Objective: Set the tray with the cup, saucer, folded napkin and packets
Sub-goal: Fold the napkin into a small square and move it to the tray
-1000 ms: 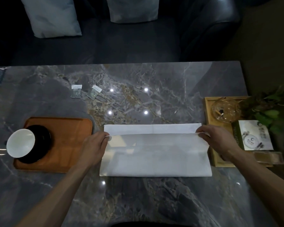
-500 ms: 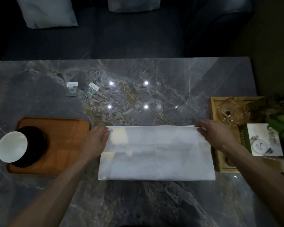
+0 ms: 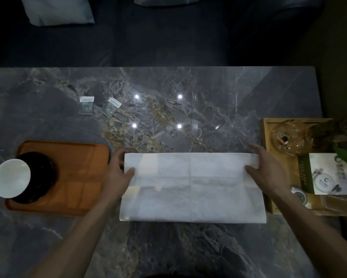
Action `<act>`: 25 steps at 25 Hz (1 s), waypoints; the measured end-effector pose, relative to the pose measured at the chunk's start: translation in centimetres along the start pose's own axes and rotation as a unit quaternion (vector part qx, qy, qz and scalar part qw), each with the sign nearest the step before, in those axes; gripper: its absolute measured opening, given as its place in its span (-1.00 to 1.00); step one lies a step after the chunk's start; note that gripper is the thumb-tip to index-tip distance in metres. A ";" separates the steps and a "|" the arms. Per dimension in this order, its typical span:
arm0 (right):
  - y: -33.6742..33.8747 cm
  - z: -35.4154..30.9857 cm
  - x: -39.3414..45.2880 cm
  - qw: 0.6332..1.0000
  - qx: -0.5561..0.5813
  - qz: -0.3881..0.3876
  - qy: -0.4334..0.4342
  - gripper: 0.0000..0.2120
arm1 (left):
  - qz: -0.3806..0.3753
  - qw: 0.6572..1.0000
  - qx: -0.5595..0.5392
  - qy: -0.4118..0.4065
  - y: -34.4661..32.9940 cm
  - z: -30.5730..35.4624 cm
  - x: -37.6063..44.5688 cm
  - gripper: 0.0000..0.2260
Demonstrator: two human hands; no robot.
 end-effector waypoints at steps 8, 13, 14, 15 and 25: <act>-1.5 1.8 -6.9 0.992 0.073 0.004 -0.099 -0.26 | 0.028 0.999 0.022 0.035 0.4 -3.4 -4.7 -0.38; -2.7 4.1 -11.0 0.986 0.072 -0.003 -0.149 -0.42 | 0.042 0.996 -0.001 0.084 0.9 -6.1 -7.4 -0.43; -3.0 4.7 -11.8 0.985 0.072 -0.002 -0.160 -0.47 | 0.044 0.995 -0.005 0.092 1.1 -6.5 -7.9 -0.46; -3.3 5.2 -12.3 0.982 0.072 -0.004 -0.172 -0.53 | 0.045 0.994 -0.006 0.098 1.2 -7.0 -8.3 -0.51; -4.9 8.6 -13.9 0.976 0.095 -0.001 -0.196 -0.91 | 0.040 0.994 -0.022 0.100 1.9 -9.5 -9.8 -0.95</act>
Point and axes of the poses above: each hand's wrist, its own x-axis towards the middle knuckle, its own y-axis out of the back of the hand, z = x × y, the point moved 5 cm from there along x, towards the middle knuckle, and after that the axes turned 10 degrees about -x, right-handed, at the moved point
